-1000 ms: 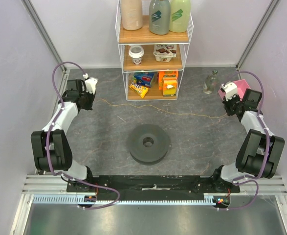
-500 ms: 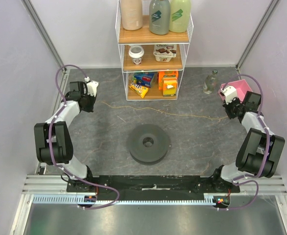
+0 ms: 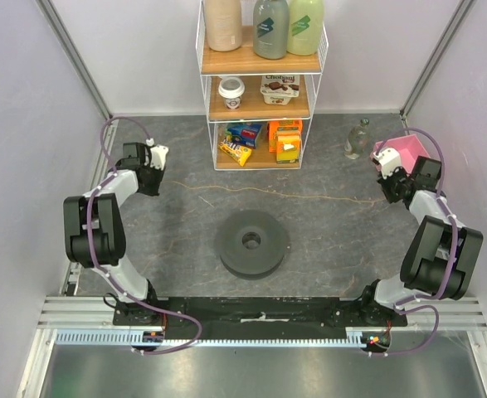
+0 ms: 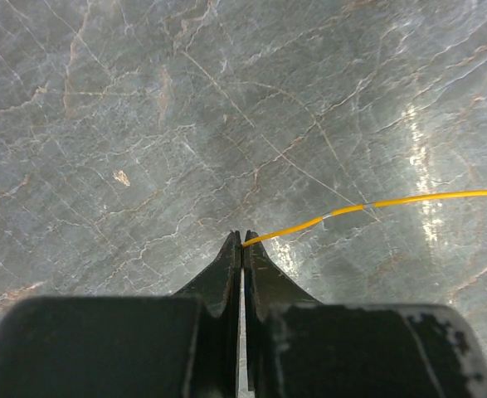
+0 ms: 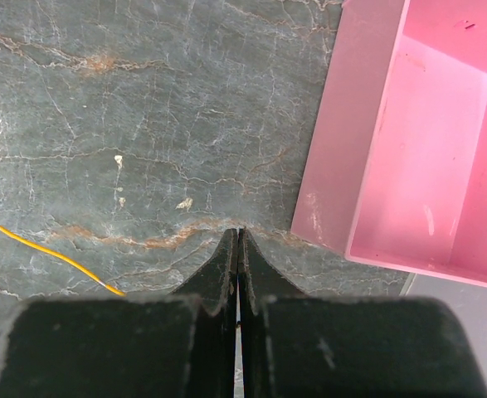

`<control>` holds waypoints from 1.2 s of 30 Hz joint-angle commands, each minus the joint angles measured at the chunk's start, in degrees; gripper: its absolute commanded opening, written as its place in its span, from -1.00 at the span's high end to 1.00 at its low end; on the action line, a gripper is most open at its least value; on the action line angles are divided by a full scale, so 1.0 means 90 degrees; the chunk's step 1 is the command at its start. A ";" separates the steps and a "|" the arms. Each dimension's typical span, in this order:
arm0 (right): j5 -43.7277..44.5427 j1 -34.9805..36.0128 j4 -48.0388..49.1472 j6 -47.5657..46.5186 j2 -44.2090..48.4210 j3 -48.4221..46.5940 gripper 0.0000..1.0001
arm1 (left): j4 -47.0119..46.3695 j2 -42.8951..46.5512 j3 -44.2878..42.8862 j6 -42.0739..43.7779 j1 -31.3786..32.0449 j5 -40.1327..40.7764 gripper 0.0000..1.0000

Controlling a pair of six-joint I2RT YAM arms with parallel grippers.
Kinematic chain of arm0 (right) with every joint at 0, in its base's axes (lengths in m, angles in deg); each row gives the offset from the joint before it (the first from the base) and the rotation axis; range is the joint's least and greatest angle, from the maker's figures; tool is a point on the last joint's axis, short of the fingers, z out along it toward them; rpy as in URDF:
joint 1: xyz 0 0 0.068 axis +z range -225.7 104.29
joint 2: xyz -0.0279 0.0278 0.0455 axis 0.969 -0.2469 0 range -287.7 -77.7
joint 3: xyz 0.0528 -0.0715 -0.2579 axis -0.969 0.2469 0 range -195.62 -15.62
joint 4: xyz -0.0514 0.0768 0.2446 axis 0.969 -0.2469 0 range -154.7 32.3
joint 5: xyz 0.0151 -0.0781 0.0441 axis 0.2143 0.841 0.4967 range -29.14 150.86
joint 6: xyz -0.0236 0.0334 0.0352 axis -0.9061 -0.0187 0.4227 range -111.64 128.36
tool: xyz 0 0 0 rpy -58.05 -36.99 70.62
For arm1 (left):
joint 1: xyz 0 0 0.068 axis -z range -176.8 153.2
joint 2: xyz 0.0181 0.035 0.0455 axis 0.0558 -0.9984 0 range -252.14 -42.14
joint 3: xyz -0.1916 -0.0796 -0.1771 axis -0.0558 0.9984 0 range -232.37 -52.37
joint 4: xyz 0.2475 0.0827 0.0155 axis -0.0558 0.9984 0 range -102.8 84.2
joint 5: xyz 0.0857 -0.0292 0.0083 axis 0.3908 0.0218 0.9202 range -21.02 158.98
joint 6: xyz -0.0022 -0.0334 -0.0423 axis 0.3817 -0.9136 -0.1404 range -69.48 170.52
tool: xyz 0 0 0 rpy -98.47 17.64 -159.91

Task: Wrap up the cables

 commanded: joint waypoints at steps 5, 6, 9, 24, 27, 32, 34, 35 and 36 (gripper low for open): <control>0.0122 0.0020 0.0276 -0.0133 -0.0124 0.0139 1.00 | -0.0102 -0.0387 -0.0151 0.0005 -0.0033 0.0429 0.97; 0.0123 0.0020 0.0305 -0.0152 -0.0134 0.0148 1.00 | -0.0102 -0.0417 -0.0171 0.0005 -0.0043 0.0478 0.96; 0.0162 0.0020 0.0344 -0.0191 -0.0164 0.0178 1.00 | -0.0082 -0.0534 -0.0249 -0.0034 -0.0043 0.0634 0.97; -0.0325 0.0029 -0.0143 0.0237 0.0401 -0.0066 1.00 | 0.0572 -0.0819 -0.0845 -0.0435 -0.0239 -0.0038 0.97; -0.0871 0.0059 -0.0465 0.0870 0.0811 -0.0290 1.00 | 0.0650 -0.0497 -0.0777 -0.0454 -0.0258 -0.0751 0.95; -0.1420 0.0185 -0.0525 0.2082 0.1407 -0.0632 1.00 | 0.0611 0.0080 -0.0718 -0.0591 -0.0258 -0.1318 -0.22; -0.1556 0.0225 -0.0437 0.2502 0.1545 -0.0749 1.00 | 0.0601 0.0382 -0.0776 -0.0659 -0.0268 -0.1455 -0.45; -0.1615 0.0273 -0.0437 0.2678 0.1594 -0.0827 1.00 | 0.0611 0.0490 -0.0796 -0.0708 -0.0287 -0.1610 -0.54; -0.1654 0.0332 -0.0427 0.2844 0.1623 -0.0886 1.00 | 0.0640 0.0723 -0.0864 -0.0718 -0.0316 -0.1844 -0.65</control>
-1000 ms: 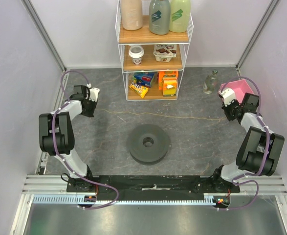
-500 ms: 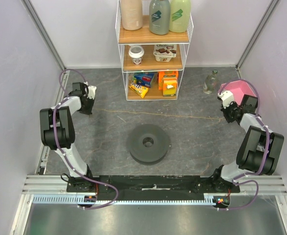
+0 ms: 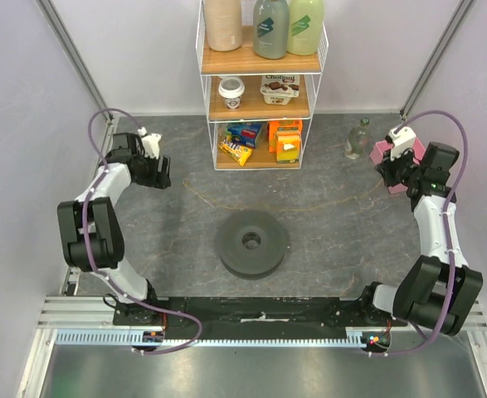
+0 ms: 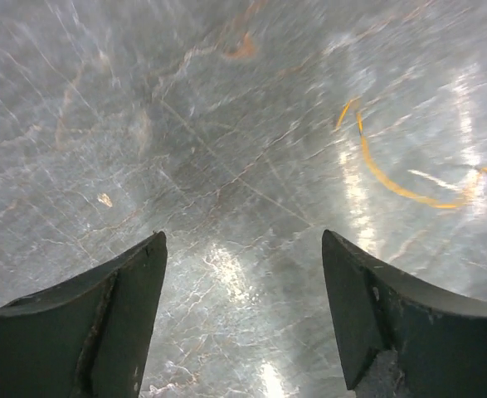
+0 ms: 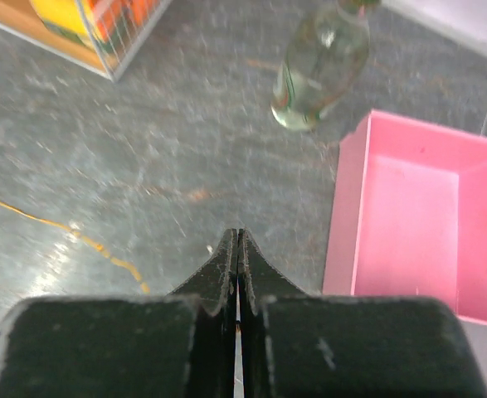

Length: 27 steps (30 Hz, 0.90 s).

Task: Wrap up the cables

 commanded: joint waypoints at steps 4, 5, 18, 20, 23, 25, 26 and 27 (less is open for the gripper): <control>-0.0722 0.0338 0.0178 0.1747 0.0449 -0.0525 1.00 | 0.0026 0.1737 -0.0401 -0.0305 -0.0237 -0.2004 -0.63; -0.0781 0.0377 0.0246 0.2000 0.0488 -0.0545 1.00 | -0.0080 0.2069 -0.0402 -0.0315 -0.0237 -0.2452 -0.58; -0.0645 0.1343 0.1584 0.5556 0.0840 -0.0926 1.00 | -0.1975 0.2572 -0.1230 -0.1097 0.3968 -0.2947 -0.39; -0.0509 0.1461 0.1594 0.5936 0.0869 -0.0975 1.00 | -0.1947 0.1930 -0.1746 -0.0941 0.4497 -0.2662 -0.39; -0.0440 0.1636 0.1857 0.6513 0.0927 -0.0946 1.00 | -0.1859 0.1137 -0.2412 -0.0687 0.5142 -0.2292 -0.31; -0.0411 0.1763 0.1926 0.6787 0.0928 -0.0936 1.00 | -0.1907 0.0746 -0.2666 -0.0550 0.5445 -0.2242 -0.27; -0.0391 0.1812 0.1936 0.6904 0.0928 -0.0945 1.00 | -0.1956 0.0619 -0.2754 -0.0530 0.5582 -0.2193 -0.26; -0.0372 0.1871 0.1955 0.7031 0.0937 -0.0945 1.00 | -0.1976 0.0463 -0.2832 -0.0491 0.5670 -0.2174 -0.25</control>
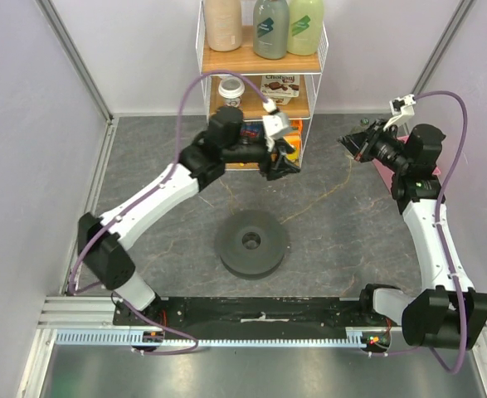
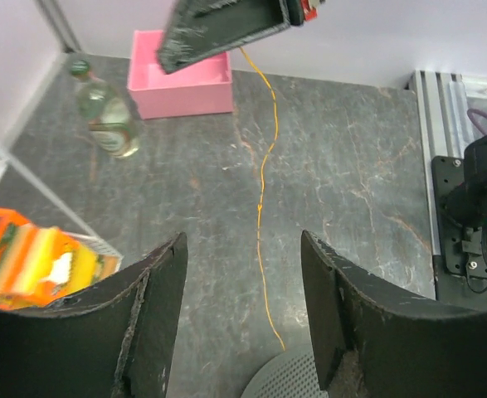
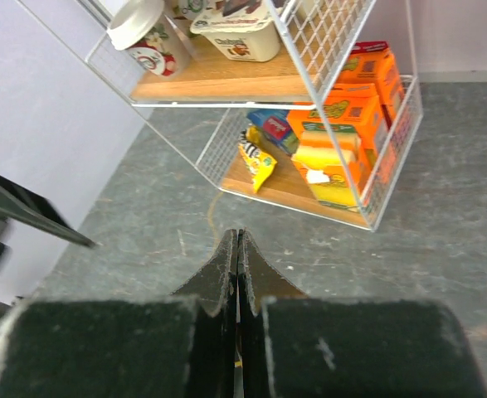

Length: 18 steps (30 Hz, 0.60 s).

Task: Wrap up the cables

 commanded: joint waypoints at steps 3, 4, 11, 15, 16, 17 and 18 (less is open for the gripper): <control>0.0216 0.0400 0.0472 0.1207 0.0184 -0.0217 1.00 | -0.0523 -0.0803 -0.0619 0.0046 0.0567 0.0411 -0.24; 0.0275 0.0439 0.0511 0.1275 0.0204 -0.0188 1.00 | -0.0670 -0.0910 -0.0629 -0.0023 0.0577 0.0324 -0.24; 0.0480 0.0615 0.0667 0.1578 0.0185 -0.0158 1.00 | -0.2350 -0.1369 -0.0443 -0.1408 0.0830 0.0019 -0.35; 0.0568 0.0859 0.0716 0.1676 0.0155 -0.0207 1.00 | -0.2692 -0.1682 -0.0550 -0.1829 0.1065 0.0401 -0.32; 0.0587 0.0869 0.0735 0.1676 0.0155 -0.0217 1.00 | -0.2732 -0.1750 -0.0589 -0.1956 0.1113 0.0372 -0.30; 0.0597 0.0879 0.0736 0.1686 0.0155 -0.0217 1.00 | -0.2771 -0.1799 -0.0590 -0.2074 0.1143 0.0439 -0.28; 0.0607 0.0889 0.0745 0.1696 0.0146 -0.0217 1.00 | -0.2829 -0.1829 -0.0561 -0.2172 0.1162 0.0508 -0.27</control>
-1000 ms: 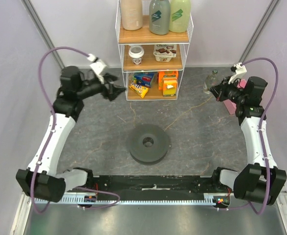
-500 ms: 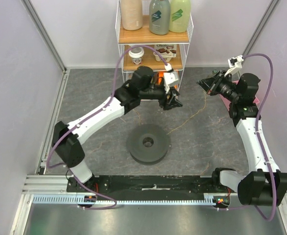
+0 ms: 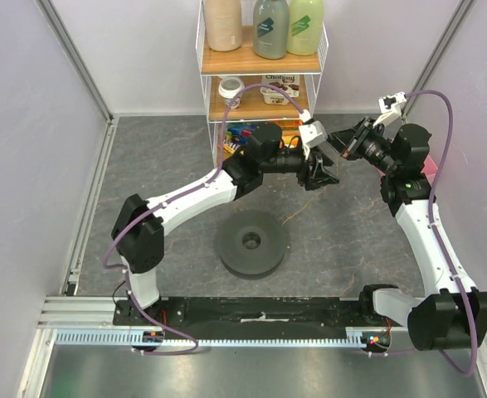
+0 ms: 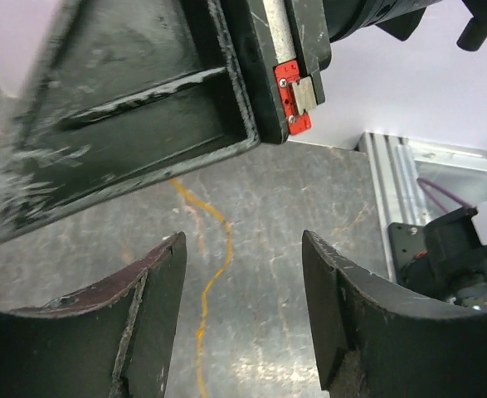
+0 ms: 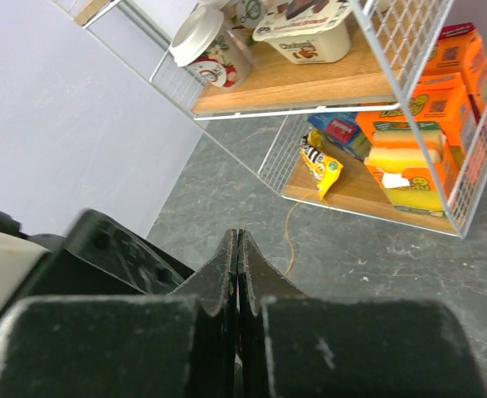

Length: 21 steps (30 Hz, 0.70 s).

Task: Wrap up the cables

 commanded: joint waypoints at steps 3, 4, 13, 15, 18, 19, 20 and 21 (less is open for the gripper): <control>0.0138 0.0124 0.0294 0.0200 0.0107 -0.0197 1.00 | -0.0975 -0.0302 -0.0179 -0.1163 0.0181 0.0341 -0.17; 0.0139 0.0134 0.0303 0.0210 0.0107 -0.0197 1.00 | -0.0995 -0.0321 -0.0189 -0.1193 0.0191 0.0380 -0.11; 0.0177 0.0134 0.0225 0.0122 0.0204 -0.0149 1.00 | -0.1103 -0.0273 -0.0257 -0.1467 0.0240 0.0771 0.96; 0.0226 0.0134 0.0196 0.0093 0.0234 -0.0129 1.00 | -0.1035 -0.0244 -0.0267 -0.1515 0.0230 0.0751 0.96; 0.0226 0.0134 0.0196 0.0093 0.0244 -0.0168 1.00 | -0.0995 -0.0166 -0.0150 -0.1594 0.0230 0.0732 0.96; 0.0226 0.0134 0.0215 0.0112 0.0244 -0.0158 1.00 | -0.1005 -0.0136 -0.0101 -0.1623 0.0221 0.0771 0.96; 0.0207 0.0143 0.0235 0.0122 0.0224 -0.0168 1.00 | -0.1034 -0.0117 -0.0062 -0.1652 0.0221 0.0752 0.97; 0.0091 0.0134 0.0332 0.0131 0.0195 -0.0168 1.00 | -0.1034 -0.0087 -0.0042 -0.1681 0.0201 0.0694 0.96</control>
